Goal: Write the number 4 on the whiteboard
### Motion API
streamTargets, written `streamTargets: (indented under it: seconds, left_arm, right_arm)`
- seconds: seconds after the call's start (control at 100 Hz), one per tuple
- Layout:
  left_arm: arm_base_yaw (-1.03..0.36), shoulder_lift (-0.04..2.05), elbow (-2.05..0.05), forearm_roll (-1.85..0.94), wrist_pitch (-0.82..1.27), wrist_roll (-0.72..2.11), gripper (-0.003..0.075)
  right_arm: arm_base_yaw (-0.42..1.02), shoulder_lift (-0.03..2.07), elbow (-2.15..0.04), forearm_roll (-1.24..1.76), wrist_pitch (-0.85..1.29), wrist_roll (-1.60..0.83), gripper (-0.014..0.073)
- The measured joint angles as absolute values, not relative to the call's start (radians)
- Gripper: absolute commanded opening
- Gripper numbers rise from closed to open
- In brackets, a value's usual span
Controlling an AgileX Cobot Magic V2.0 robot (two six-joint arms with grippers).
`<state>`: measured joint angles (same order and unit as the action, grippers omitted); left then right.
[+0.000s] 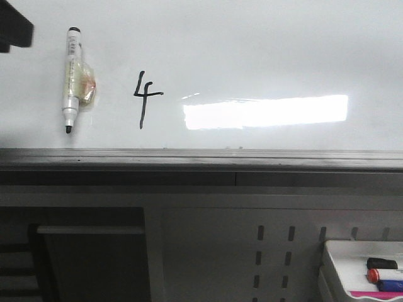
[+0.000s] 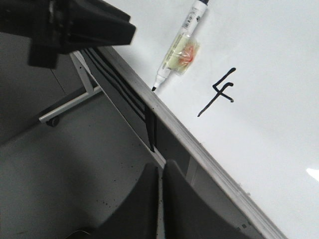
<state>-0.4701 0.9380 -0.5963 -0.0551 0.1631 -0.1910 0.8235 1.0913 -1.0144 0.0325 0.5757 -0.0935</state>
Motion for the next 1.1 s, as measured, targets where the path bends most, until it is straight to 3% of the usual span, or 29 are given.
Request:
streamTargets:
  seconds: [0.37, 0.54, 0.75, 1.1]
  left_arm:
    - [-0.47, 0.293, -0.292, 0.067, 0.16, -0.191, -0.002]
    - [-0.47, 0.072, -0.196, 0.109, 0.163, -0.191, -0.002]
    - [-0.47, -0.005, -0.174, 0.113, 0.163, -0.191, -0.002]
    - [-0.47, -0.005, -0.172, 0.113, 0.163, -0.191, -0.002]
  right_arm:
    - [0.824, 0.603, -0.49, 0.0, 0.143, -0.092, -0.0061]
    - [0.824, 0.382, -0.306, -0.017, 0.098, -0.092, -0.0062]
    - [0.824, 0.229, -0.2, -0.019, 0.094, -0.09, -0.0066]
    - [0.824, 0.211, -0.18, -0.02, 0.094, -0.09, -0.0066]
